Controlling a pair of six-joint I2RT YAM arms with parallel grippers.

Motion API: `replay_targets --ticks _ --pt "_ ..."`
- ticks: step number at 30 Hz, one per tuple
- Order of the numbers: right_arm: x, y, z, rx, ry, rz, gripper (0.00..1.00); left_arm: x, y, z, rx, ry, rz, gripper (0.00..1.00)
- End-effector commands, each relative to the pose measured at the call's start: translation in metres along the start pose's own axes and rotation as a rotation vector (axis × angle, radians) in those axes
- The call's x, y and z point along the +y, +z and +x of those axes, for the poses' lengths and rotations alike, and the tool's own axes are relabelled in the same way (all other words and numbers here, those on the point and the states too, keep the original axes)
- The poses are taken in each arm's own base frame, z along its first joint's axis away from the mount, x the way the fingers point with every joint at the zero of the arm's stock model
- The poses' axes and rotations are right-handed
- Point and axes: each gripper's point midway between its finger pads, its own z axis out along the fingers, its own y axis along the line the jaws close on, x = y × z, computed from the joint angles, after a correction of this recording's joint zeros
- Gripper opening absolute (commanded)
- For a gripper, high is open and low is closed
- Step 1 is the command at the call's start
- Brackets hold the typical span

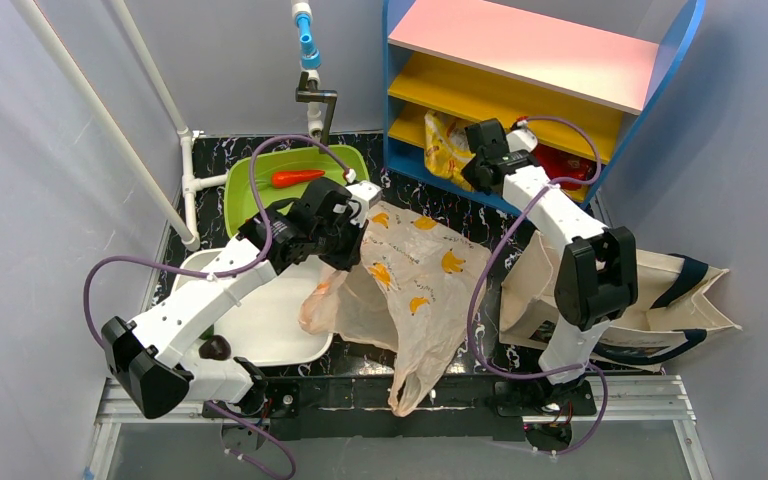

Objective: Place the food into the grocery bag and tie it

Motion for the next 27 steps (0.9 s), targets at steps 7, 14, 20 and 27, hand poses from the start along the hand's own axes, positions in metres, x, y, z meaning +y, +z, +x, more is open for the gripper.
replay_targets --ticks 7,14,20,27 --pt "-0.042 -0.061 0.072 0.348 -0.035 -0.054 0.01 -0.009 -0.016 -0.026 -0.005 -0.091 0.021 0.00" --pt "-0.030 -0.118 0.040 0.283 -0.050 -0.245 0.01 -0.028 -0.013 -0.041 0.028 -0.211 0.088 0.00" --pt "-0.017 -0.173 0.009 0.208 -0.003 -0.423 0.01 -0.030 -0.008 -0.051 0.065 -0.309 0.060 0.00" --pt "-0.004 -0.240 -0.003 0.245 0.007 -0.640 0.01 -0.034 0.001 -0.073 0.105 -0.446 0.041 0.00"
